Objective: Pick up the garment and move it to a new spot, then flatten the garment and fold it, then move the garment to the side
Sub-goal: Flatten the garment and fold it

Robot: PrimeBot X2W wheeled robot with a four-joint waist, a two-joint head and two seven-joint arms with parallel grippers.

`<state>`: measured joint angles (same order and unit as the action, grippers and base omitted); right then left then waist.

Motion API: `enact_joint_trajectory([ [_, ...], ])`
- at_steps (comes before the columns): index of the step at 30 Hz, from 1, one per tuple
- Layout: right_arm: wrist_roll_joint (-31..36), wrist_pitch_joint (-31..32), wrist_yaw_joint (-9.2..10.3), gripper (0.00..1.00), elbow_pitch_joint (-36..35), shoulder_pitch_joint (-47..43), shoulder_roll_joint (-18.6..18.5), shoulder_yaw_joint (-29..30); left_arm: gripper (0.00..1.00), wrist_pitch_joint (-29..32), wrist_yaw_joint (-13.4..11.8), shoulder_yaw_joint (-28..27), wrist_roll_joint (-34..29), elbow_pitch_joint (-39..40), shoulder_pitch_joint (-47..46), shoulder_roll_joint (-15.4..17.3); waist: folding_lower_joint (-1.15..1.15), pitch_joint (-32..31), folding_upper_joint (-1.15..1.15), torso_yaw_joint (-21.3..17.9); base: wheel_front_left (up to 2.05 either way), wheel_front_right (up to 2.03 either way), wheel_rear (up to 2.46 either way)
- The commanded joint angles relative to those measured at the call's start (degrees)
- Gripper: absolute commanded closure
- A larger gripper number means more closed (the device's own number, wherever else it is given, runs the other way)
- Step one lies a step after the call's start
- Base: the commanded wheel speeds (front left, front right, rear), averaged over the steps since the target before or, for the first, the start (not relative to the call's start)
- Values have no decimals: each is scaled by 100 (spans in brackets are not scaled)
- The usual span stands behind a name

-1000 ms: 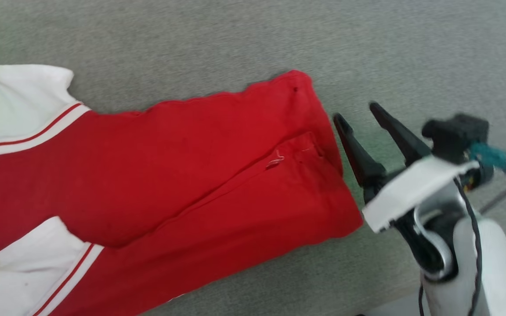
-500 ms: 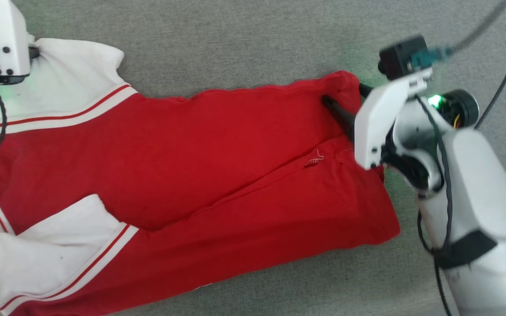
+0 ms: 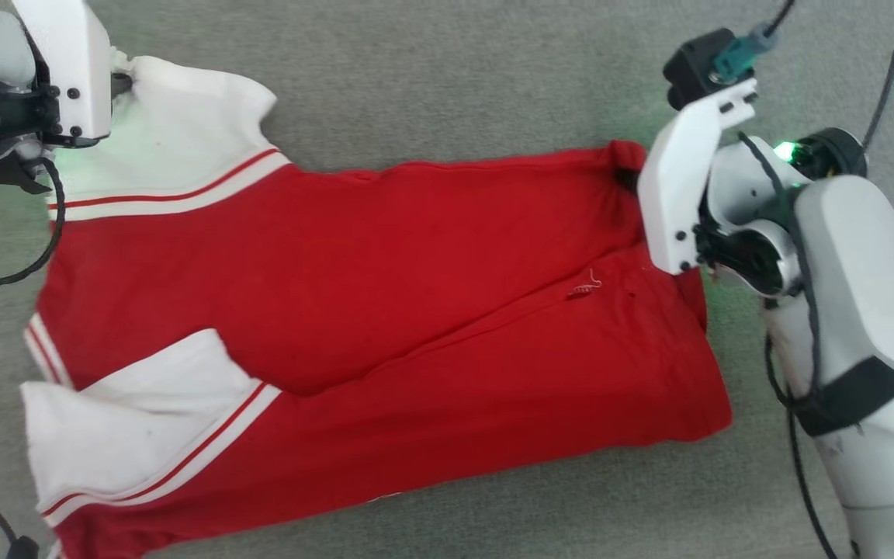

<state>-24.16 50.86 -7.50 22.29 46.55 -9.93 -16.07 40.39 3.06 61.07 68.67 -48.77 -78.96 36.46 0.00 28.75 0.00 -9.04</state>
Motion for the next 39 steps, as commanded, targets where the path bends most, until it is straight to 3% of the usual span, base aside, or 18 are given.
enact_joint_trajectory([
  [1, -15, -5, 2, 100, 11, -264, -83, 2, 100, 16, 41, 13, -25, 23, -61, 66, 0, -104, 0, 90, 0, 0, 0],
  [6, 12, -88, 2, 100, -612, -542, -347, 78, 100, 207, 41, 143, -121, 311, -19, 197, 0, -330, 0, 266, 0, 0, 0],
  [13, -43, -55, 2, 100, -1498, -1117, -623, 241, 100, 371, -244, 239, -167, 1193, 239, 546, 0, -621, 0, 442, 0, 0, 0],
  [20, -149, 263, 2, 100, -2603, -1940, -859, 520, 100, 603, -1100, 357, -186, 2940, 820, 1262, 0, -912, 0, 619, 0, 0, 0],
  [25, -255, 568, 2, 100, -3328, -2536, -1018, 721, 100, 784, -1853, 432, -65, 4440, 1360, 1909, 0, -1055, 0, 746, 0, 0, 0],
  [31, -484, 952, 2, 100, -3873, -3247, -1112, 971, 100, 857, -2617, 545, 159, 5839, 2018, 2525, 0, -1155, 0, 883, 0, 0, 0],
  [35, -565, 1051, 2, 100, -3919, -3645, -1076, 1130, 100, 785, -2922, 673, 330, 6239, 2461, 2683, 0, -1195, 0, 981, 0, 0, 0],
  [39, -624, 995, 2, 100, -3709, -3850, -956, 1152, 100, 627, -2996, 778, 562, 6191, 2887, 2554, 0, -1209, 0, 1064, 0, 0, 0],
])
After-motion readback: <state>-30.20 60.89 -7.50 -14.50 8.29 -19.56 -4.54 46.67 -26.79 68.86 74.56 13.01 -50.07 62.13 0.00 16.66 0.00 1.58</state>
